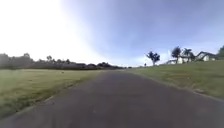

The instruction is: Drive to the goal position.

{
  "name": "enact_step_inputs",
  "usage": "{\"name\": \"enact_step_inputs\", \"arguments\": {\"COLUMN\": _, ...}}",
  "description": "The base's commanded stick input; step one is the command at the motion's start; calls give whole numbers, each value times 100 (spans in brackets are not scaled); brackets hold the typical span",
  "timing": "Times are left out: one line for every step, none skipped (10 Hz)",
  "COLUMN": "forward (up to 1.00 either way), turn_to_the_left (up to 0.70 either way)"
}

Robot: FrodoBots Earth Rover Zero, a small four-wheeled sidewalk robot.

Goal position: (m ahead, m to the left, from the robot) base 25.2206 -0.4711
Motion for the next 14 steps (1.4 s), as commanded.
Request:
{"name": "enact_step_inputs", "arguments": {"forward": 100, "turn_to_the_left": 0}}
{"name": "enact_step_inputs", "arguments": {"forward": 100, "turn_to_the_left": 0}}
{"name": "enact_step_inputs", "arguments": {"forward": 100, "turn_to_the_left": 0}}
{"name": "enact_step_inputs", "arguments": {"forward": 100, "turn_to_the_left": 0}}
{"name": "enact_step_inputs", "arguments": {"forward": 100, "turn_to_the_left": 0}}
{"name": "enact_step_inputs", "arguments": {"forward": 100, "turn_to_the_left": 0}}
{"name": "enact_step_inputs", "arguments": {"forward": 100, "turn_to_the_left": 0}}
{"name": "enact_step_inputs", "arguments": {"forward": 100, "turn_to_the_left": 0}}
{"name": "enact_step_inputs", "arguments": {"forward": 100, "turn_to_the_left": 0}}
{"name": "enact_step_inputs", "arguments": {"forward": 100, "turn_to_the_left": 0}}
{"name": "enact_step_inputs", "arguments": {"forward": 100, "turn_to_the_left": 0}}
{"name": "enact_step_inputs", "arguments": {"forward": 100, "turn_to_the_left": 0}}
{"name": "enact_step_inputs", "arguments": {"forward": 100, "turn_to_the_left": 0}}
{"name": "enact_step_inputs", "arguments": {"forward": 100, "turn_to_the_left": 0}}
